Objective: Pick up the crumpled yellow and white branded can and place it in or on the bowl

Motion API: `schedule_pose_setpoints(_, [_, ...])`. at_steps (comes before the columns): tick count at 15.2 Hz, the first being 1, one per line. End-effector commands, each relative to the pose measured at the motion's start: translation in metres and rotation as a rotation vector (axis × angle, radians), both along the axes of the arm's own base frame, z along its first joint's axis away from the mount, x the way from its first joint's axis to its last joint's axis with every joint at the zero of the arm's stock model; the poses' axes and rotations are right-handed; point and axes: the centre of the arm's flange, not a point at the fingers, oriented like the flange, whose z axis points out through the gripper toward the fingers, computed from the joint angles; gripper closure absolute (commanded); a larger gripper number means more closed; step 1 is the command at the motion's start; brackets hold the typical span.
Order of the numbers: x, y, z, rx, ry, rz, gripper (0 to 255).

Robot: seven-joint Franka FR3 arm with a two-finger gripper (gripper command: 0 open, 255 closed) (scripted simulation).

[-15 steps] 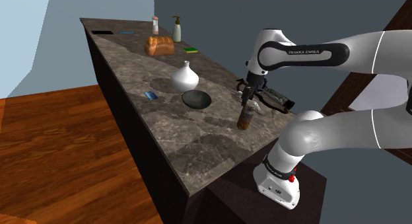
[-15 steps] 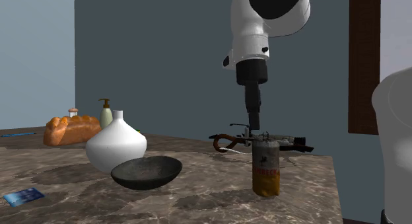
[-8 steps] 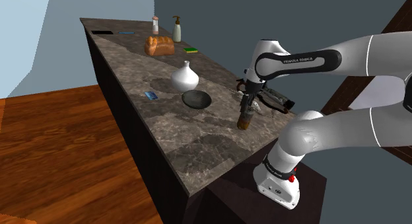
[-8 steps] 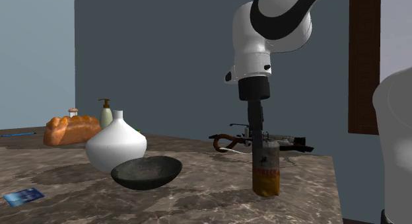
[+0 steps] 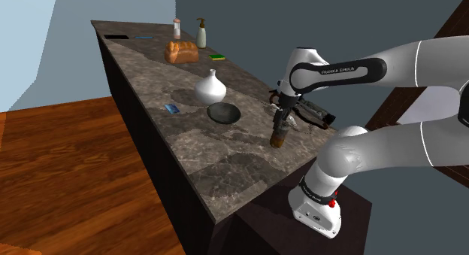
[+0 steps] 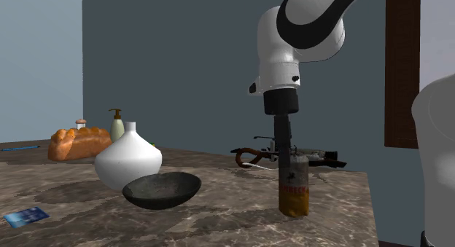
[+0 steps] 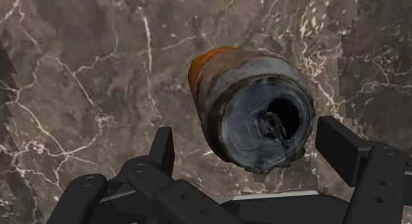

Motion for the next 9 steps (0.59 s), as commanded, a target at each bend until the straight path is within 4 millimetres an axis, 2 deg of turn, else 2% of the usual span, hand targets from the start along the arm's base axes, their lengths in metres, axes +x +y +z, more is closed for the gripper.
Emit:
schedule_pose_setpoints(1, [0.0,0.0,0.0,0.0,0.0,0.0,0])
schedule_pose_setpoints(2, [0.0,0.0,0.0,0.0,0.0,0.0,255])
schedule_pose_setpoints(9, [-0.0001,-0.0001,0.0002,0.0,0.0,0.0,255])
